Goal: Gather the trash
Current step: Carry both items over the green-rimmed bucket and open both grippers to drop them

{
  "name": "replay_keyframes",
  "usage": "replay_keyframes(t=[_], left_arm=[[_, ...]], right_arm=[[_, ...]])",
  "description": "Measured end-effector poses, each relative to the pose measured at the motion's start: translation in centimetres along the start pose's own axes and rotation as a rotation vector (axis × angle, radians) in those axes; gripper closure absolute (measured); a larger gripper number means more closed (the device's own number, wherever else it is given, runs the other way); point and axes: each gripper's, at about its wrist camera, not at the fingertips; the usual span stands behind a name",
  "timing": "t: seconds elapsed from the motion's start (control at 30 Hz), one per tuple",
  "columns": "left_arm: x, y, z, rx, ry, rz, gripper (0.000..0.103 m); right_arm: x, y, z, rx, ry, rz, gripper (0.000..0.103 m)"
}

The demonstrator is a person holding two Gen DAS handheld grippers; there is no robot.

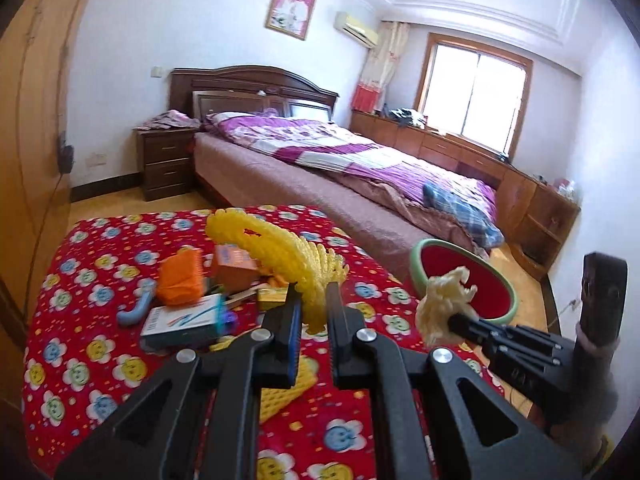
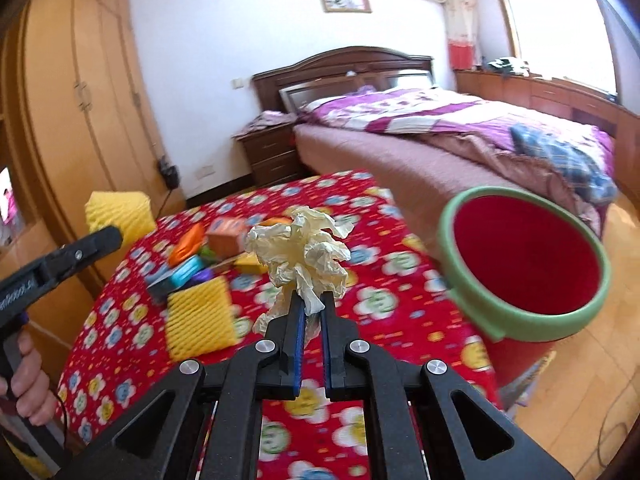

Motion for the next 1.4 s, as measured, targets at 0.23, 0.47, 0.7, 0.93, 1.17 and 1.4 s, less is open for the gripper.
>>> replay_keyframes(t=[0.23, 0.47, 0.7, 0.93, 1.17, 1.4], left_arm=[[1.3, 3.8, 4.0, -0.070, -0.042, 0.074, 0.093], [2.8, 8.1, 8.7, -0.147, -0.093, 0.148, 0.093], [4.0, 12.5, 13.1, -0.208, -0.133, 0.211, 0.093], [4.3, 15.7, 17.2, -0.242, -0.180, 0.254, 0.093], [4.2, 17.7, 20.6, -0.258, -0.226, 0.292, 0.093], [3.7, 18.4, 22.1, -0.269, -0.263, 0.281, 0.068]], right_arm=[[1.5, 4.1, -0.2, -0.094, 0.033, 0.057, 0.096], [2.8, 8.1, 0.5, -0.179, 0.046, 0.106, 0.096], [4.1, 11.7, 1.3, -0.261, 0.054, 0.125, 0.096], [5.1, 15.8, 2.9, -0.309, 0.027, 0.169, 0.096], [5.6, 18.6, 4.1, -0.333, -0.002, 0.187, 0.095], [5.7, 19.6, 5.0, -0.328, -0.024, 0.198, 0.092]])
Point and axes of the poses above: each gripper's, at about its wrist camera, not at the fingertips, and z roughly the way its jaws point, y to its right, x to its top, and after that the axes turned 10 degrees about z, right-handed
